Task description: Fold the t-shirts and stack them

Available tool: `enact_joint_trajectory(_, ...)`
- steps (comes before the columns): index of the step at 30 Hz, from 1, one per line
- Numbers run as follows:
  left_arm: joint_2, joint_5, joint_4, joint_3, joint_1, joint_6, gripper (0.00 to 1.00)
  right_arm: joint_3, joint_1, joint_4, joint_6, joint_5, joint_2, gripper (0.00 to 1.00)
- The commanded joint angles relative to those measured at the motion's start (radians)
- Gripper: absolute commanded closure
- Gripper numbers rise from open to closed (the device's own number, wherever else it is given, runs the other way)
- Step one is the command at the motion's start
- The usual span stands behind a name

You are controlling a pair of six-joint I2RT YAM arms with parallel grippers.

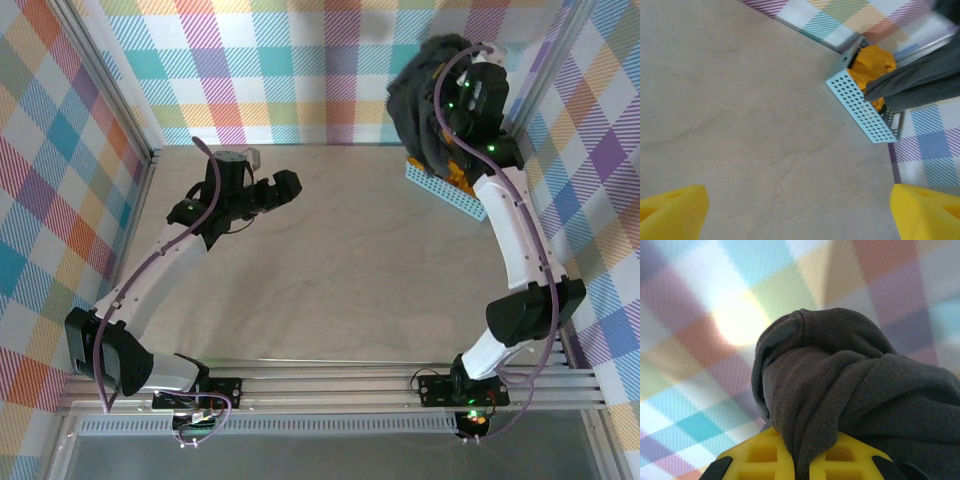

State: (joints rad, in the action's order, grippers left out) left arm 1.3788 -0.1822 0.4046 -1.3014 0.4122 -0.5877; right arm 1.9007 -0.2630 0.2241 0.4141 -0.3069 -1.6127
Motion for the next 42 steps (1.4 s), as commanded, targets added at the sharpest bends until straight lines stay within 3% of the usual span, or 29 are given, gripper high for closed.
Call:
enact_joint_trajectory(1,-0.004,0.139,0.071,-0.030,0.010,-0.006,0.06,0.024,-0.130,-0.032,-0.164,-0.025,0.053,1.00)
enact_joint_trajectory(7,-0.049,0.431,0.242,-0.073,0.008,-0.005,0.05,-0.217,-0.419,-0.019,-0.218,-0.044,0.079,1.00)
enact_joint_trajectory(10,-0.078,0.505,0.299,-0.071,0.005,0.003,0.04,-0.405,-0.467,0.029,-0.049,0.020,0.093,0.97)
enact_joint_trajectory(12,-0.087,0.494,0.320,-0.061,0.000,0.023,0.04,-0.529,-0.471,0.071,0.071,0.032,0.098,0.71)
enact_joint_trajectory(15,-0.083,0.435,0.349,-0.038,-0.004,0.047,0.04,-0.687,-0.445,0.115,0.153,0.093,0.118,0.47)
enact_joint_trajectory(17,-0.064,0.383,0.373,-0.028,-0.005,0.053,0.05,-0.748,-0.408,0.161,0.211,0.113,0.137,0.38)
enact_joint_trajectory(20,-0.014,0.281,0.372,-0.016,-0.003,0.078,0.11,-0.801,-0.317,0.190,0.260,0.168,0.163,0.37)
enact_joint_trajectory(24,0.094,0.190,0.352,-0.017,0.009,0.132,0.20,-0.794,-0.202,0.222,0.294,0.258,0.119,0.39)
enact_joint_trajectory(31,0.371,0.271,0.411,-0.163,-0.003,0.243,0.21,-0.577,-0.166,0.242,0.280,0.452,-0.160,0.43)
enact_joint_trajectory(38,0.609,0.365,0.424,-0.307,0.008,0.356,0.15,-0.310,-0.122,0.281,0.268,0.541,-0.443,0.45)
enact_joint_trajectory(40,0.658,0.453,0.433,-0.325,0.007,0.363,0.22,-0.231,-0.120,0.296,0.239,0.552,-0.513,0.44)
enact_joint_trajectory(42,0.686,0.500,0.415,-0.320,-0.006,0.365,0.40,-0.159,-0.120,0.306,0.228,0.578,-0.583,0.45)
